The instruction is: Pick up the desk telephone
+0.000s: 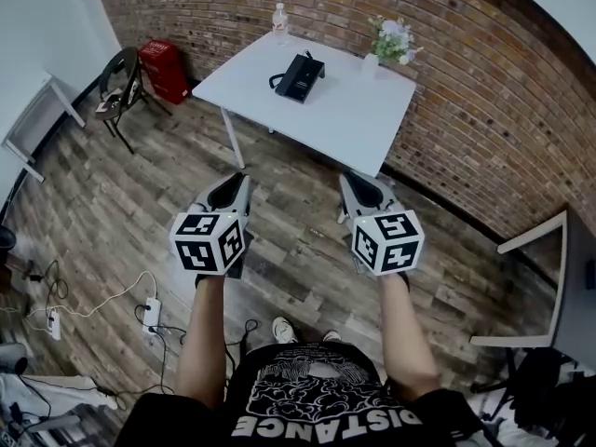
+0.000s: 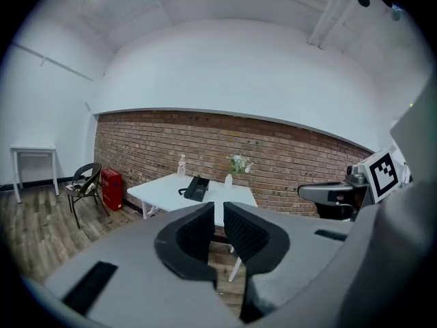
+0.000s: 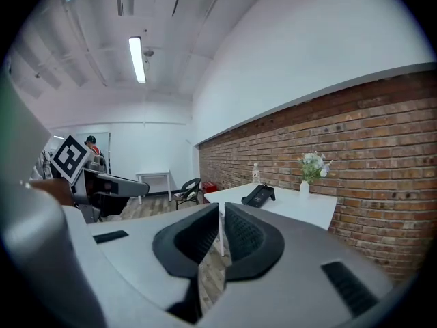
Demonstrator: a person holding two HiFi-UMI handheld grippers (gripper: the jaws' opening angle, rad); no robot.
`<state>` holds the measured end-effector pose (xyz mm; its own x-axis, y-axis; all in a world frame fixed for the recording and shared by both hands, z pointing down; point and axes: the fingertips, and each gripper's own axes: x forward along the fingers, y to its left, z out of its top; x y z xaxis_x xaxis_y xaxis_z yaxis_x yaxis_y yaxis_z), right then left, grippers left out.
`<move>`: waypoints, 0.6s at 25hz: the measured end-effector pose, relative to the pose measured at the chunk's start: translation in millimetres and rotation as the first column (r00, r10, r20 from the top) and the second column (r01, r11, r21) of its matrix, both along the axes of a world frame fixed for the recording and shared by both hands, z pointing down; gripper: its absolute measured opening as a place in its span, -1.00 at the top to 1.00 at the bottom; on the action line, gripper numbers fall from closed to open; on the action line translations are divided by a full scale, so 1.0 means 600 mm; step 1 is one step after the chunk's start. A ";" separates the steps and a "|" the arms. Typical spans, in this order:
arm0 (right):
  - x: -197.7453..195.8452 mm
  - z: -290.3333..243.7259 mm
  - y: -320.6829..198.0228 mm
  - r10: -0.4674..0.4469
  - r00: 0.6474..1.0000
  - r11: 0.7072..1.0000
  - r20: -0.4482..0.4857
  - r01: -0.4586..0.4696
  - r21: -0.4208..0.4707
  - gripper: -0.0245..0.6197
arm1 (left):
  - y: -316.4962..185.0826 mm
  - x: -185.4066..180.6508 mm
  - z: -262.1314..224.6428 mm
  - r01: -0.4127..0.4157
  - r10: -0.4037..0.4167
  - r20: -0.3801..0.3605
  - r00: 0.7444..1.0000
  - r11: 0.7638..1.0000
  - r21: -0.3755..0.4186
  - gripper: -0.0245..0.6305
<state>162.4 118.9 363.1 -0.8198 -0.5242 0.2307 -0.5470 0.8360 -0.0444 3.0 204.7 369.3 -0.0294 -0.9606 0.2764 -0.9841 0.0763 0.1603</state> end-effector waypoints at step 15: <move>-0.087 0.017 -0.026 0.008 0.999 1.000 -0.035 -0.008 0.001 0.68 | -0.030 -0.090 0.024 -0.020 0.020 -0.038 0.999 1.000 0.007 0.60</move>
